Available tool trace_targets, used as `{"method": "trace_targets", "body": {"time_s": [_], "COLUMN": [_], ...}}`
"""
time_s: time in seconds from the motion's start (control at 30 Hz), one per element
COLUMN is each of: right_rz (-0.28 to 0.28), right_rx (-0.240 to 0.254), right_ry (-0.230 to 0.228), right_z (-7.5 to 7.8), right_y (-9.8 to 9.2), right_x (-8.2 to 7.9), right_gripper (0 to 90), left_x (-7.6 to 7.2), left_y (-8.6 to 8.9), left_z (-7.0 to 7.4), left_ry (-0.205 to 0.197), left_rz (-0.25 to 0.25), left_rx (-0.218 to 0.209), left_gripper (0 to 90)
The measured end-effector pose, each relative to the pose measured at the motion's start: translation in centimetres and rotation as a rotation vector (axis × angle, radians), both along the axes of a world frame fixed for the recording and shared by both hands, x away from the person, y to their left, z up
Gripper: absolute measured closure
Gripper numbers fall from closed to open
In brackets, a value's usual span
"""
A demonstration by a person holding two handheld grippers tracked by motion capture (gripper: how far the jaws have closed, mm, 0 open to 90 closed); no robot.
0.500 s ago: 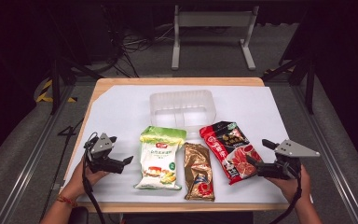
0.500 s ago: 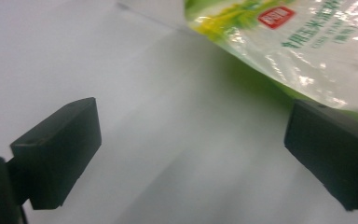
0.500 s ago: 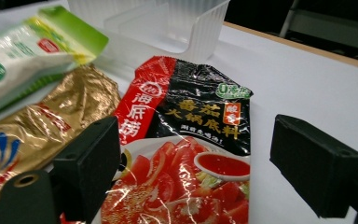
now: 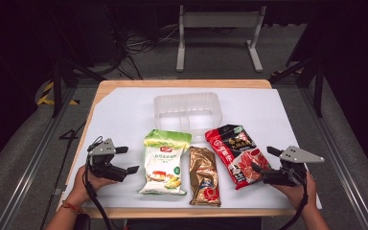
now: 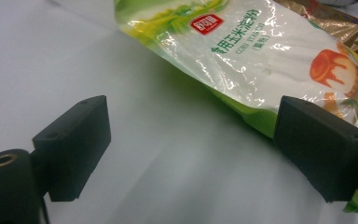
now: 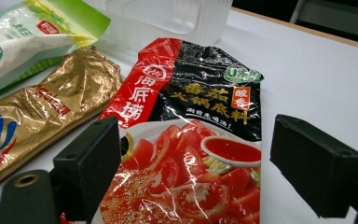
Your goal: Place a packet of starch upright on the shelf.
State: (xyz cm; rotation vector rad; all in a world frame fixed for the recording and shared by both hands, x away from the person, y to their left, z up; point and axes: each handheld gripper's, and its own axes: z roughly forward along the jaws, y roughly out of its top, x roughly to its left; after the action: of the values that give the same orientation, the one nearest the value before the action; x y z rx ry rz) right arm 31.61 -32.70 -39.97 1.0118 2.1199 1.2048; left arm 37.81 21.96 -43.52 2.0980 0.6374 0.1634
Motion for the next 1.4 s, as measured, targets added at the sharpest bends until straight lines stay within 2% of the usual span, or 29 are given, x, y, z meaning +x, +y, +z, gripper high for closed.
{"method": "trace_targets", "body": {"time_s": [0.2,0.27,0.33,0.53,0.63,0.73,0.8,0.9,0.97,1.03,1.07,1.1,1.13,1.17,1.2,1.23,1.3,1.4], "right_rz": [0.005,0.014,0.018,0.036,0.035,0.037,0.041,0.040,0.039,0.041,0.041,0.044,0.046,0.046,0.047,0.047,0.046,0.050], "right_rx": [0.004,0.003,0.002,-0.006,0.001,-0.003,-0.003,0.001,0.005,0.009,0.010,0.011,0.010,0.010,0.010,0.010,0.014,0.023], "right_ry": [0.004,0.010,0.010,0.012,0.017,0.019,0.018,0.018,0.020,0.023,0.025,0.026,0.027,0.027,0.029,0.027,0.029,0.035], "right_z": [-0.2,-0.3,-0.3,-0.3,-0.3,-0.3,-0.3,-0.3,-0.4,-0.4,-0.4,-0.4,-0.5,-0.5,-0.5,-0.5,-0.5,-0.5], "right_y": [0.0,0.1,0.2,0.4,0.4,0.5,0.5,0.4,0.4,0.4,0.4,0.5,0.5,0.5,0.5,0.5,0.5,0.6], "right_x": [0.1,0.2,0.1,-0.1,-0.1,0.0,-0.1,-0.1,-0.1,0.0,0.0,0.0,0.0,0.0,-0.1,0.0,0.0,0.1], "right_gripper": [16.6,16.6,16.7,16.8,16.7,16.6,16.5,16.4,16.2,16.2,16.2,16.2,16.2,16.2,16.2,16.2,16.2,16.2], "left_x": [0.8,1.2,1.8,3.6,4.4,4.9,5.1,5.3,5.4,5.5,5.6,5.6,5.7,5.7,5.6,5.6,5.5,5.5], "left_y": [-1.2,-1.8,-2.5,-3.9,-4.9,-5.8,-6.2,-6.7,-6.8,-6.8,-6.8,-6.8,-6.7,-6.7,-6.6,-6.5,-6.5,-6.6], "left_z": [0.2,0.2,0.1,-0.2,-0.6,-0.9,-0.9,-1.1,-1.2,-1.1,-1.2,-1.2,-1.3,-1.3,-1.3,-1.2,-1.0,-0.7], "left_ry": [0.039,0.065,0.080,0.175,0.216,0.236,0.236,0.272,0.276,0.277,0.288,0.291,0.313,0.313,0.321,0.319,0.342,0.329], "left_rz": [-0.031,-0.048,-0.058,-0.080,-0.095,-0.120,-0.132,-0.156,-0.165,-0.178,-0.180,-0.178,-0.178,-0.178,-0.179,-0.179,-0.163,-0.150], "left_rx": [-0.018,-0.021,-0.009,-0.056,-0.045,-0.048,-0.047,-0.057,-0.068,-0.066,-0.074,-0.084,-0.093,-0.093,-0.101,-0.095,-0.094,-0.073], "left_gripper": [12.3,12.2,12.1,10.6,10.1,10.0,10.0,10.4,11.3,15.3,16.1,19.1,22.7,27.2,27.2,30.9,37.1,50.7]}}
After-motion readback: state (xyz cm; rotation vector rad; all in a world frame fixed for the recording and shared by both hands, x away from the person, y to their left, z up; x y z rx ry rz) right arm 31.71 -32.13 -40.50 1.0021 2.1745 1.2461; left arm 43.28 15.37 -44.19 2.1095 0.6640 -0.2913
